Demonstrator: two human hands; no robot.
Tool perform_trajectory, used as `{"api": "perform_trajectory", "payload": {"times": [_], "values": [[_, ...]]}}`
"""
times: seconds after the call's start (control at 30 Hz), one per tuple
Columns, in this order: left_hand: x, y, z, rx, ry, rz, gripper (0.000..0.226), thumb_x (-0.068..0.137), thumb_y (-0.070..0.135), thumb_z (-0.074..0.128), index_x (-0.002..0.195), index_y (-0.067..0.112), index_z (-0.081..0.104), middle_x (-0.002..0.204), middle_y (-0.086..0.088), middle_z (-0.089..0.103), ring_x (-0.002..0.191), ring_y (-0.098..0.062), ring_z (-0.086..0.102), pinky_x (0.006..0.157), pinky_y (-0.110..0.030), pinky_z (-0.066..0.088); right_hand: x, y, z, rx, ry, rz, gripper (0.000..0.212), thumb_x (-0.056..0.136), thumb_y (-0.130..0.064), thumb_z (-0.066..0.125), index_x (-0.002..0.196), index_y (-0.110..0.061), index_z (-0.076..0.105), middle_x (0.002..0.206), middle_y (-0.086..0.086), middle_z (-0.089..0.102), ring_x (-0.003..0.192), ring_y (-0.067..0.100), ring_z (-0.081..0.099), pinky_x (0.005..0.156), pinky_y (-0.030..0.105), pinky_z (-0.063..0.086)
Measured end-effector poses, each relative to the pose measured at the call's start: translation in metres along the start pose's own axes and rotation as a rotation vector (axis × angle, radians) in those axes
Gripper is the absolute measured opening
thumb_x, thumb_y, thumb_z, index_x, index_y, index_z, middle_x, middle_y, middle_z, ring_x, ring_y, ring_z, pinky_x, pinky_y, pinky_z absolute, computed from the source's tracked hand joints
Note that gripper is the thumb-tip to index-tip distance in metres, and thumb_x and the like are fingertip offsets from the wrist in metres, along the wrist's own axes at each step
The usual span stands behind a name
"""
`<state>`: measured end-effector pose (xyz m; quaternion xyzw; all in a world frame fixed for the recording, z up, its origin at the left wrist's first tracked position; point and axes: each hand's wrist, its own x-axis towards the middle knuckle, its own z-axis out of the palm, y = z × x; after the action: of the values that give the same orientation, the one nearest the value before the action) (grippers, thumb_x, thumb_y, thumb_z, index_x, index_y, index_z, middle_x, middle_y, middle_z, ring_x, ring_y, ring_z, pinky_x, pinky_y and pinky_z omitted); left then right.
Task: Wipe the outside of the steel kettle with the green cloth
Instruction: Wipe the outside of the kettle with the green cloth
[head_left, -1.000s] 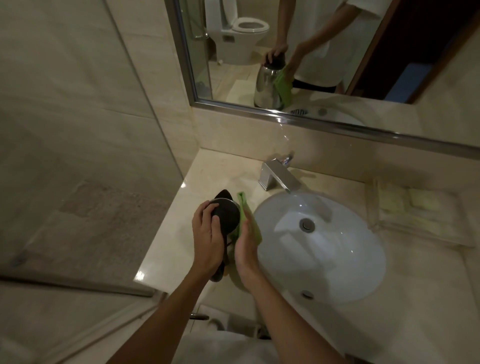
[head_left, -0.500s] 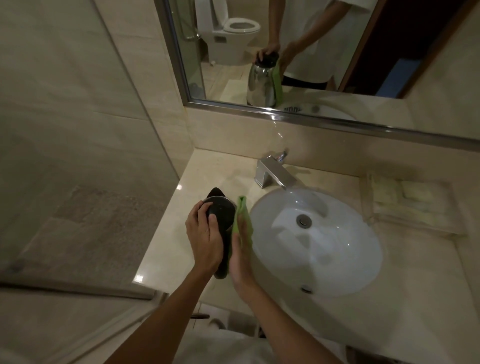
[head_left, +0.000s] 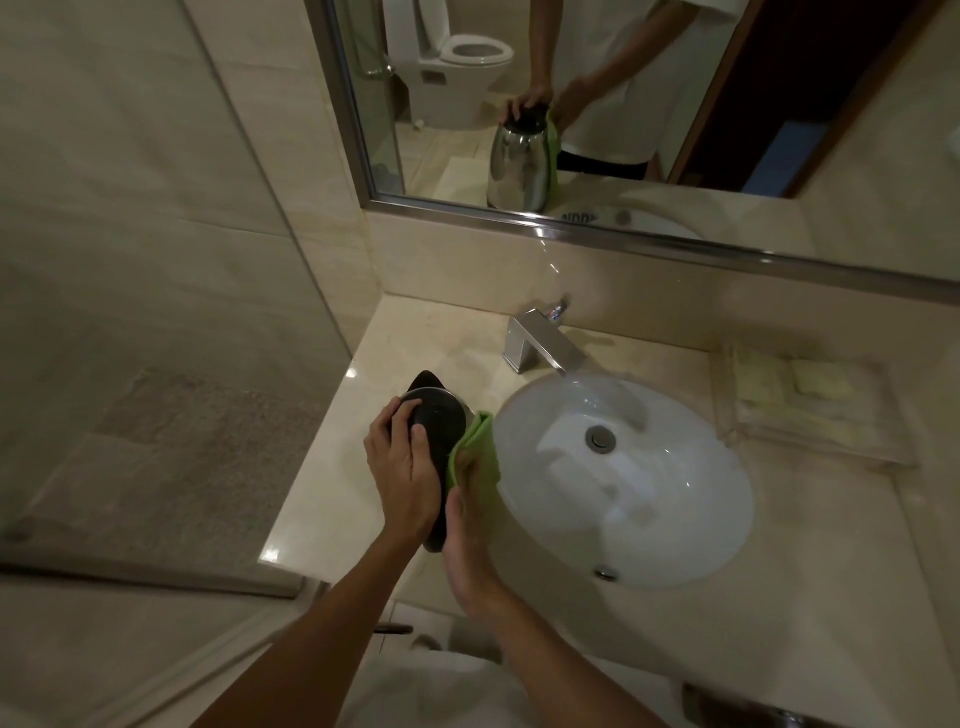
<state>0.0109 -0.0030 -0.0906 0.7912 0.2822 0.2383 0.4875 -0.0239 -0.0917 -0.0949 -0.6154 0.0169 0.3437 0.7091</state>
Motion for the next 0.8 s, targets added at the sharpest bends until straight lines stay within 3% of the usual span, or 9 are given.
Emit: {"api": "perform_trajectory", "payload": {"times": [0.17,0.27,0.4,0.53,0.6,0.7,0.8], "values": [[0.0,-0.002,0.0,0.002,-0.001,0.002,0.041,0.094,0.029,0.034,0.131,0.02,0.051,0.14,-0.002,0.041,0.122,-0.004,0.029,0.105,-0.028,0.026,-0.003,0.006,-0.005,-0.047,-0.01,-0.026,0.052,0.107,-0.037,0.014,0.157,-0.032,0.004,0.164,-0.003,0.016,0.146,0.011,0.028,0.107,0.019,0.038],[0.0,-0.002,0.001,-0.005,0.0,0.0,0.041,0.094,0.03,0.035,0.131,0.021,0.05,0.14,-0.001,0.041,0.124,-0.008,0.032,0.107,-0.031,0.028,-0.001,0.008,-0.004,-0.038,0.016,-0.011,0.052,0.108,-0.035,0.017,0.158,-0.028,0.007,0.164,-0.002,0.021,0.145,0.011,0.03,0.097,0.007,0.042],[0.0,-0.003,0.002,-0.012,-0.001,-0.01,0.041,0.094,0.032,0.034,0.131,0.021,0.05,0.14,0.0,0.041,0.125,-0.012,0.033,0.107,-0.034,0.029,0.003,0.009,-0.004,-0.024,0.07,0.071,0.052,0.107,-0.039,0.018,0.156,-0.022,0.023,0.156,0.006,0.04,0.137,0.015,0.044,0.09,0.012,0.045],[0.002,-0.004,0.001,0.01,-0.001,0.003,0.041,0.095,0.031,0.034,0.131,0.021,0.05,0.14,0.001,0.041,0.125,-0.013,0.033,0.107,-0.035,0.031,-0.004,0.003,0.003,-0.043,0.079,0.027,0.056,0.105,-0.044,0.017,0.157,-0.024,0.02,0.157,0.005,0.037,0.14,0.018,0.043,0.111,0.033,0.044],[0.003,-0.005,0.001,0.019,-0.001,0.005,0.041,0.095,0.032,0.033,0.131,0.022,0.05,0.14,0.001,0.042,0.125,-0.014,0.034,0.108,-0.037,0.031,-0.002,0.0,0.002,-0.113,0.103,-0.023,0.062,0.1,-0.052,0.019,0.158,-0.028,0.019,0.157,0.003,0.035,0.139,0.017,0.043,0.112,0.038,0.044],[0.002,-0.003,-0.001,0.047,-0.008,0.03,0.041,0.095,0.032,0.032,0.132,0.022,0.049,0.141,0.0,0.042,0.125,-0.011,0.033,0.108,-0.036,0.031,0.008,-0.006,-0.004,-0.217,0.162,-0.086,0.062,0.1,-0.055,0.019,0.157,-0.033,0.018,0.161,-0.004,0.027,0.143,0.014,0.036,0.115,0.042,0.04],[0.001,-0.001,-0.002,0.078,-0.011,0.05,0.043,0.095,0.033,0.031,0.132,0.021,0.048,0.142,0.0,0.042,0.125,-0.01,0.033,0.108,-0.037,0.032,0.016,-0.01,-0.01,-0.065,0.177,-0.016,0.055,0.105,-0.047,0.018,0.157,-0.029,0.019,0.154,-0.003,0.036,0.14,0.016,0.041,0.115,0.039,0.039]]}}
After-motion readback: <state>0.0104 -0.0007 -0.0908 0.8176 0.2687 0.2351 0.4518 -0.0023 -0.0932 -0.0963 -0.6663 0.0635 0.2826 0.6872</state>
